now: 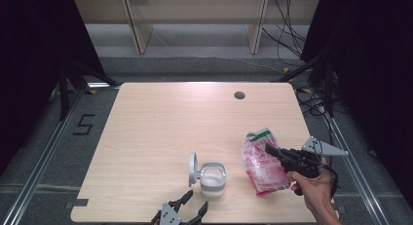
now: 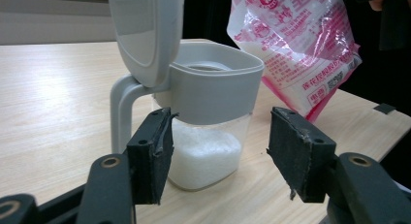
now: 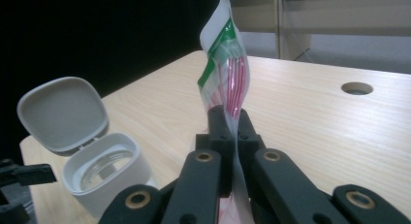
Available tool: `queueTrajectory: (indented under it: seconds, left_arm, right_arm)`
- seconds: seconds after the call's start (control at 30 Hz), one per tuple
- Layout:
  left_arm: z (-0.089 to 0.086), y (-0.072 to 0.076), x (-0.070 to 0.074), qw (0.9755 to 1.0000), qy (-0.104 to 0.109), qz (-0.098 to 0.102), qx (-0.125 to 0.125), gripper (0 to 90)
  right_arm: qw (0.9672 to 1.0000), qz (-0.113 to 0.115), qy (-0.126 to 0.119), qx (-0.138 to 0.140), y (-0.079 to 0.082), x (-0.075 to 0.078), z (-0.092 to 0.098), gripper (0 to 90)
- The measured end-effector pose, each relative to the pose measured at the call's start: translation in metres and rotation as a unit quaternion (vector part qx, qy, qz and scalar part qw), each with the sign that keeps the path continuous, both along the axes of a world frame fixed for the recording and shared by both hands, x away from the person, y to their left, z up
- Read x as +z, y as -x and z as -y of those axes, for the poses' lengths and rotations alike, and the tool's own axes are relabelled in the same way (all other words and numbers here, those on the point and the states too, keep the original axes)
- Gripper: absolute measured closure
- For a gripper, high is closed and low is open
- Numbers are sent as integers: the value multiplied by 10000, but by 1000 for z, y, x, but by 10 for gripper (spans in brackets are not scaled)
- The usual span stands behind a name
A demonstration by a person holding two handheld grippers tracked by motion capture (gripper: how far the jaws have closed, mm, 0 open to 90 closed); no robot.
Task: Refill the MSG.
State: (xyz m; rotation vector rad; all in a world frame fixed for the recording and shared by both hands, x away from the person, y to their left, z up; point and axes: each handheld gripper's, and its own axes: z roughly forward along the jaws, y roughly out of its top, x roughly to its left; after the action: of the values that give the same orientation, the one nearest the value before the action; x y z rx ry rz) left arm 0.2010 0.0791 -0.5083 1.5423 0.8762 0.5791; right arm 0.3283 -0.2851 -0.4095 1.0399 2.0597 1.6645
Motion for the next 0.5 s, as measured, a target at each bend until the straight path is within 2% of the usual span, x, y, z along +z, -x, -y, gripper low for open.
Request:
queueTrajectory:
  seconds: [0.03, 0.07, 0.1, 0.2, 0.23, 0.27, 0.3, 0.33, 0.37, 0.4, 0.43, 0.47, 0.5]
  left_arm:
    - [0, 1, 0, 10000, 59, -43, 55, 407]
    - [0, 0, 0, 10000, 44, 28, 37, 406]
    - [-1, 0, 0, 10000, 39, 8, 40, 403]
    - [-1, 0, -2, 10000, 47, 18, 25, 396]
    - [-1, 0, -3, 10000, 59, 10, 29, 395]
    - [-1, 0, -3, 9999, 97, -15, 49, 394]
    - [-1, -1, -3, 10000, 81, 24, 27, 394]
    - [-1, 0, -3, 9999, 110, 0, 48, 394]
    - [-1, 1, -3, 9999, 70, -59, 66, 394]
    - [-2, 1, -2, 10000, 30, -64, 62, 395]
    - [-2, 1, -2, 10000, 20, -60, 60, 395]
    - [-3, 1, -2, 10000, -3, -33, 49, 395]
    - [-3, 1, -2, 10000, 3, -34, 55, 395]
  right_arm:
    - [10000, 9, 40, 1, -1, 0, 2, 900]
    - [10000, -63, 35, -61, -1, -1, 2, 900]
    - [9999, -71, 68, -102, -2, -2, 4, 900]
    - [9996, 9, 230, -165, -9, -4, 10, 900]
    - [9996, -2, 224, -164, -10, -5, 11, 900]
    - [9996, -131, 113, -202, -10, -7, 11, 900]
    - [9998, -58, 139, -159, -12, -9, 13, 900]
    - [9996, -185, 110, -190, -11, -10, 12, 900]
    - [9996, -104, 201, -172, -13, -13, 14, 900]
    - [9994, -203, 179, -209, -12, -15, 13, 900]
    - [9992, -116, 337, -174, -14, -17, 16, 900]
    - [9992, -245, 257, -206, -13, -20, 15, 900]
    - [9993, -189, 268, -188, -14, -22, 17, 900]
